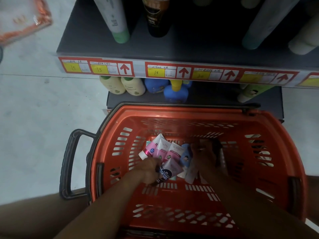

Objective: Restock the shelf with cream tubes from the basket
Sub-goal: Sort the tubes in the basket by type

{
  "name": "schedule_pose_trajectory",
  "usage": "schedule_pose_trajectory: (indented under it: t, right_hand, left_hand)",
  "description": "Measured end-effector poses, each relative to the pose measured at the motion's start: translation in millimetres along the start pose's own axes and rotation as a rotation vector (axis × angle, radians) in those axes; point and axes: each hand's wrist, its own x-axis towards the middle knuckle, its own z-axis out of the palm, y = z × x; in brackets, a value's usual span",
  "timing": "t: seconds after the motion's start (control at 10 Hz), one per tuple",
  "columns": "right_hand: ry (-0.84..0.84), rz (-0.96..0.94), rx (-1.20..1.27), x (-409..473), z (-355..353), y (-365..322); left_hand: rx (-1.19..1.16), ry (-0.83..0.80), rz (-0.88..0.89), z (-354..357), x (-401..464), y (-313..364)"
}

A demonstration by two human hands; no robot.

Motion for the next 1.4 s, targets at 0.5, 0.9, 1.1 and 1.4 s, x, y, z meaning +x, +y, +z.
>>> schedule_pose_trajectory:
  t: [0.5, 0.9, 1.1, 1.4]
  right_hand:
    - [-0.080, 0.118, -0.031, 19, -19, 33]
    - [-0.401, -0.069, -0.386, -38, -40, -2]
    - [-0.353, -0.109, -0.206, -27, -37, 12]
    - [-0.327, -0.177, 0.072, -50, -49, -6]
  left_hand:
    - [-1.252, 0.003, -0.377, -17, -28, 28]
    - [-1.194, 0.125, -0.384, -11, -27, 30]
    - [-1.040, 0.050, -0.249, -12, -37, 39]
    - [-1.051, 0.191, -0.162, -15, -45, 52]
